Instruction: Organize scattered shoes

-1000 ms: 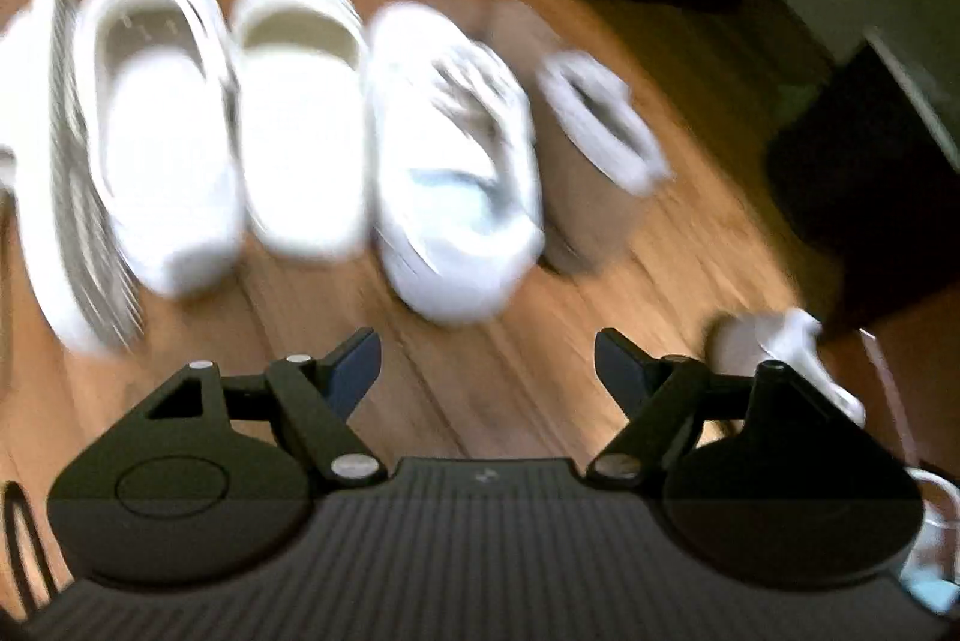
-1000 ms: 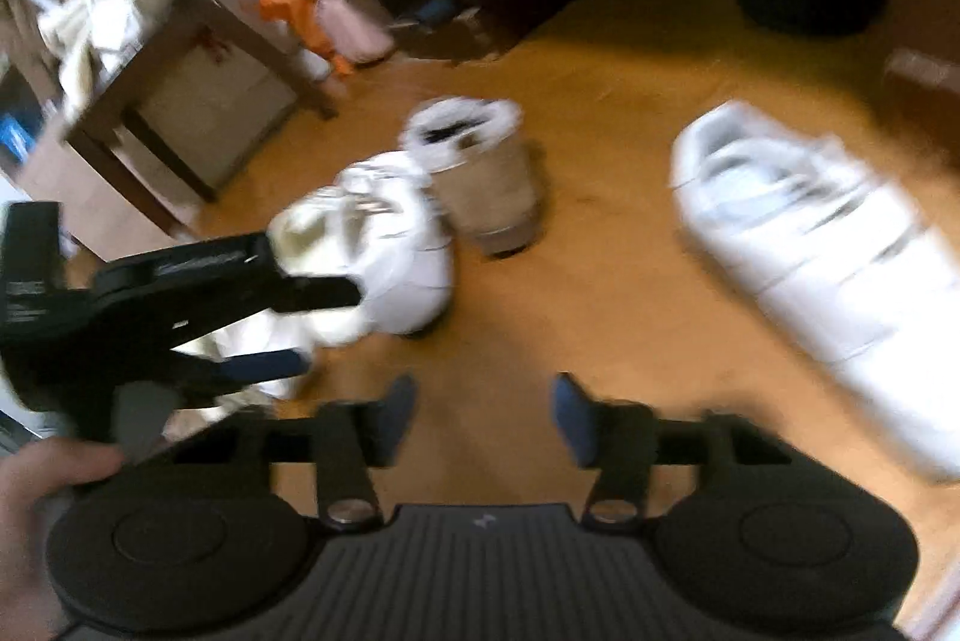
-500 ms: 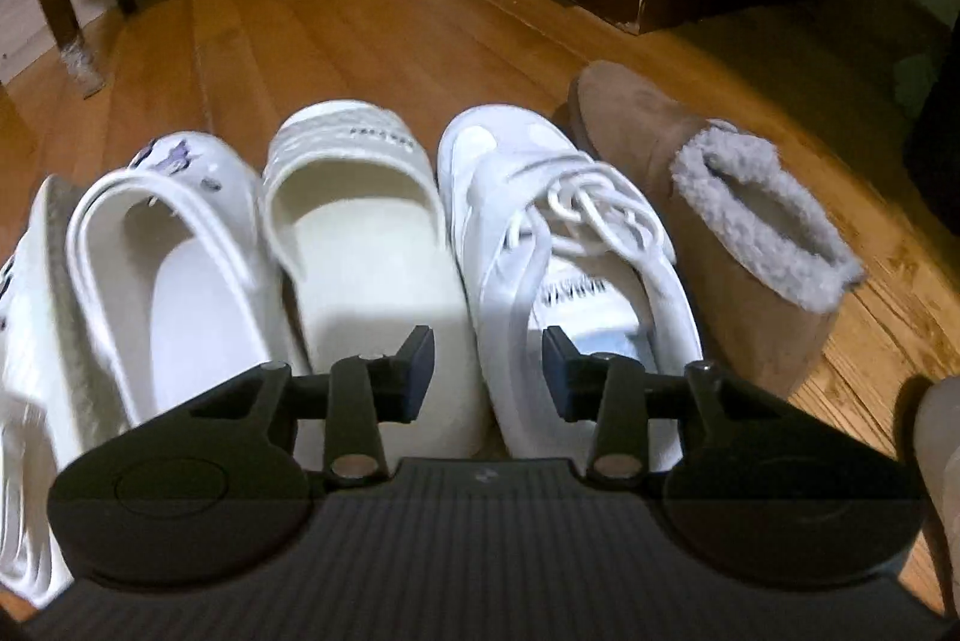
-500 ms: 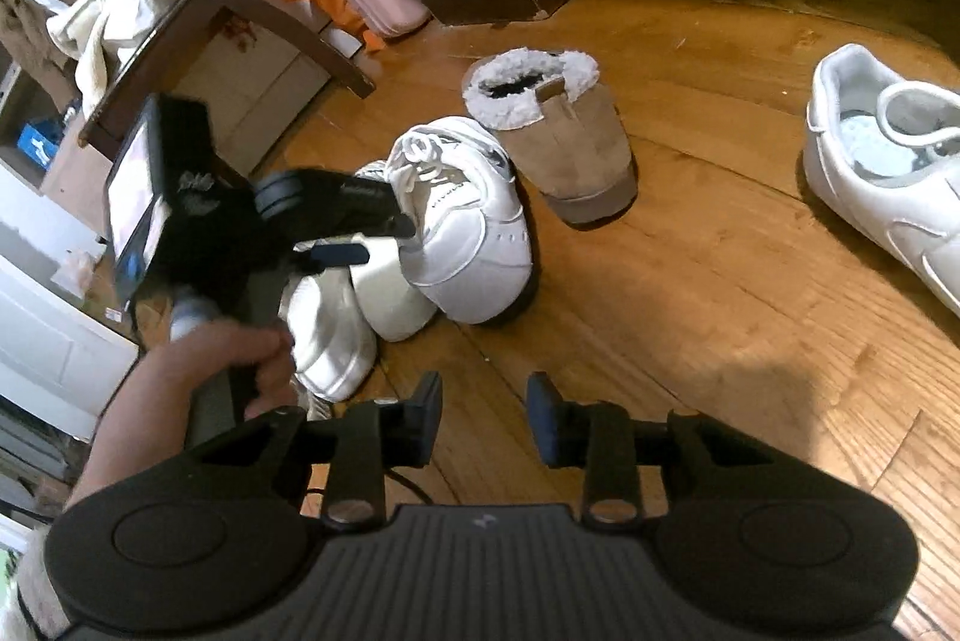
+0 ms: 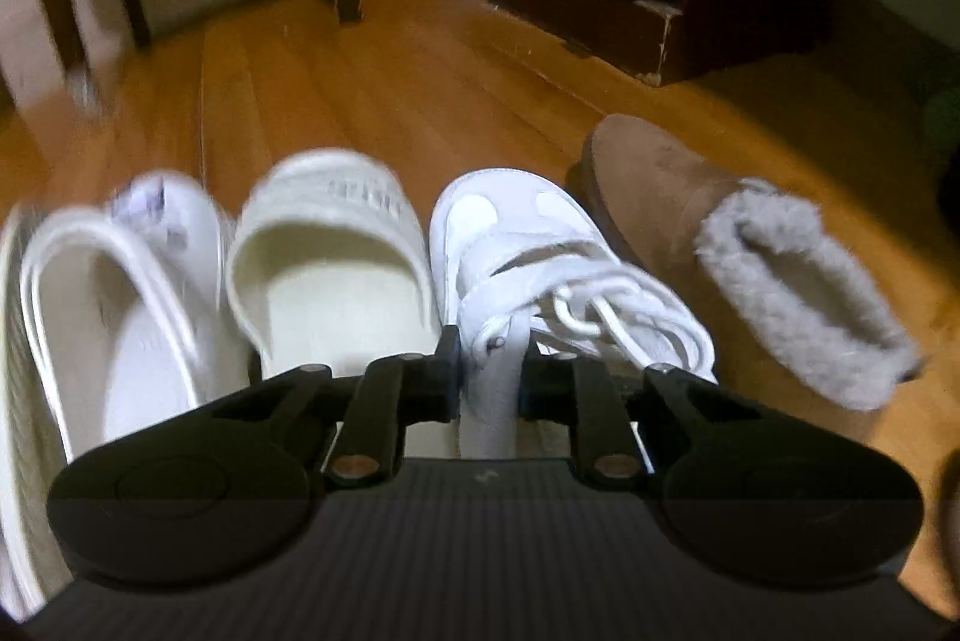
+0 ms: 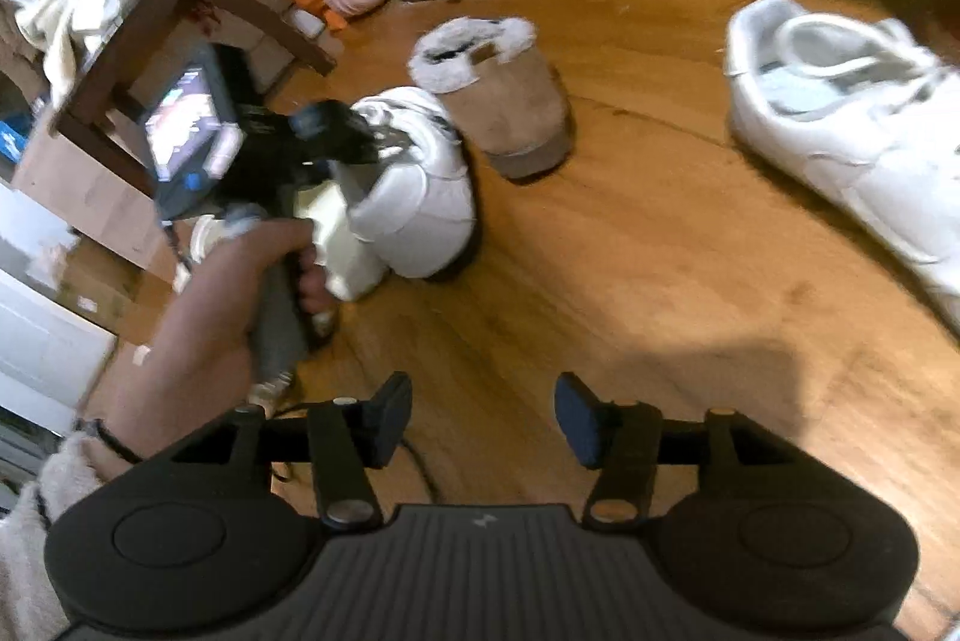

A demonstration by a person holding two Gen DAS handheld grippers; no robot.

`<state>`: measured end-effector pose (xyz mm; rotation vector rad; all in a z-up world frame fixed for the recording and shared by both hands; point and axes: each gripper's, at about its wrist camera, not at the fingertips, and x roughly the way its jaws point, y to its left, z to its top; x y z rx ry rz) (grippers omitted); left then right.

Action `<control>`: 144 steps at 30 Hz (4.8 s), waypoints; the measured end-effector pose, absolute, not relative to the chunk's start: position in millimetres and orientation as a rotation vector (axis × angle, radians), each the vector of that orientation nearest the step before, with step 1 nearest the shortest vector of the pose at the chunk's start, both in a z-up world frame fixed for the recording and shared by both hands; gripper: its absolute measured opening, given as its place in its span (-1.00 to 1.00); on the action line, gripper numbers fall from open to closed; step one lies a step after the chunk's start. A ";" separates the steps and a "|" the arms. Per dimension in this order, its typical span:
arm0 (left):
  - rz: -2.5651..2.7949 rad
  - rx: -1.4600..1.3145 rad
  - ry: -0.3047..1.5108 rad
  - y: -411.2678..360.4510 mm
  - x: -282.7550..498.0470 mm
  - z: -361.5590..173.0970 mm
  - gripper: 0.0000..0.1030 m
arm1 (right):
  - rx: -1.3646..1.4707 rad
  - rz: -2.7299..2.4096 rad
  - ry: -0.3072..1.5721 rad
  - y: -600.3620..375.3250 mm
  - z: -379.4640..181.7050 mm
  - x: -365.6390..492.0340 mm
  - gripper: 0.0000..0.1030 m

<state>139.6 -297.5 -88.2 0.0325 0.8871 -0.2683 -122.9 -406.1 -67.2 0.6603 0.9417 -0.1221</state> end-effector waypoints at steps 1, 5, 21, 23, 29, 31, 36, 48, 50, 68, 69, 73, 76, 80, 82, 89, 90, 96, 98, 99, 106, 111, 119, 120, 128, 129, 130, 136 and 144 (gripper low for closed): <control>-0.274 0.025 0.889 -294.5 131.6 -85.3 -0.71 | 0.643 -0.126 0.953 -406.2 -65.1 -125.5 0.05; -0.312 -0.025 0.904 -279.9 90.5 -74.0 -0.71 | 0.570 -0.116 0.993 -401.9 -54.4 -132.4 0.05; -0.462 -0.152 1.038 -226.1 -30.3 -72.8 -0.64 | 0.195 -0.047 1.104 -364.6 -9.4 -145.0 0.05; -0.479 -0.098 1.035 -231.4 -28.1 -73.9 -0.60 | 0.126 -0.015 1.104 -357.9 -6.8 -142.9 0.05; -0.493 -0.293 1.278 -195.9 -36.5 -70.5 0.45 | 0.097 0.033 1.054 -345.7 -16.2 -148.9 0.05; -0.494 -0.380 1.291 -171.3 -52.4 -65.7 0.54 | 0.057 0.081 1.059 -338.4 -18.4 -141.7 0.05; -0.543 -0.440 1.355 -144.9 -65.5 -67.4 0.61 | -0.197 0.263 1.065 -308.1 -15.6 -123.5 0.17; -0.477 -0.336 1.387 -136.6 -75.3 -70.4 0.64 | -0.462 0.465 1.079 -281.7 -65.4 -63.6 0.32; -0.465 -0.335 1.386 -133.7 -78.2 -68.0 0.64 | -0.452 0.452 1.071 -286.0 -78.5 -48.9 0.37; -0.443 -0.277 1.347 -136.9 -85.8 -60.1 0.67 | 0.065 -0.010 1.165 -331.7 -66.7 -49.3 -0.01; -0.449 -0.283 1.340 -137.4 -86.0 -59.0 0.67 | 0.102 -0.046 1.207 -336.3 -66.1 -48.0 0.00; -0.478 -0.326 1.369 -141.5 -89.7 -67.0 0.67 | 0.225 -0.084 1.276 -353.1 -67.9 -46.8 0.02; -0.490 -0.318 1.373 -147.0 -93.3 -70.6 0.67 | 0.265 -0.114 1.279 -359.2 -64.6 -54.3 0.01; -0.536 -0.352 1.344 -150.1 -93.4 -64.5 0.67 | 0.407 -0.198 1.306 -375.3 -60.1 -69.0 0.00; -0.539 -0.371 1.339 -149.4 -92.7 -63.5 0.67 | 0.516 -0.255 1.360 -387.5 -58.2 -79.2 0.01; -0.493 -0.413 1.331 -151.3 -94.1 -60.4 0.69 | 0.733 -0.287 1.417 -410.3 -58.5 -103.0 0.09; -0.484 -0.399 1.334 -151.8 -94.4 -60.1 0.69 | 0.748 -0.291 1.428 -411.9 -60.0 -106.2 0.13; -0.459 -0.395 1.362 -147.5 -90.9 -61.1 0.69 | 0.661 -0.239 1.375 -393.4 -51.1 -112.5 0.47; -0.474 -0.414 1.376 -145.7 -88.2 -61.4 0.69 | 0.290 -0.136 1.253 -360.3 -24.3 -112.2 0.57; -0.489 -0.429 1.386 -145.3 -87.1 -62.2 0.69 | 0.094 -0.079 1.176 -342.7 -9.9 -112.3 0.59; -0.610 -0.644 1.500 -145.0 -82.4 -83.7 0.69 | -0.557 0.432 1.000 -296.2 -8.2 -153.7 0.85; -0.592 -0.591 1.520 -155.9 -81.6 -85.0 0.70 | -0.613 0.508 1.072 -297.4 -38.9 -156.0 0.85; -0.469 -0.594 1.480 -152.8 -71.8 -85.4 0.70 | -0.739 0.681 0.944 -293.2 -84.3 -151.7 0.99; -0.456 -0.590 1.478 -150.5 -71.2 -84.8 0.70 | -0.717 0.682 0.959 -293.3 -88.3 -148.8 0.99; -0.404 -0.580 1.438 -132.2 -70.5 -75.9 0.70 | -0.369 0.384 1.099 -296.2 -78.4 -132.1 0.56; -0.411 -0.573 1.439 -134.5 -68.1 -76.9 0.70 | -0.323 0.353 1.109 -298.9 -76.0 -130.0 0.55; -0.416 -0.565 1.444 -137.7 -66.1 -77.1 0.70 | -0.251 0.309 1.121 -305.7 -71.6 -126.9 0.55; -0.505 -0.520 1.440 -166.8 -60.1 -67.4 0.70 | -0.128 0.064 1.091 -347.2 -51.3 -125.3 0.55; -0.621 -0.461 1.426 -214.3 -56.7 -58.0 0.70 | -0.136 -0.145 1.038 -409.4 -58.2 -110.1 0.67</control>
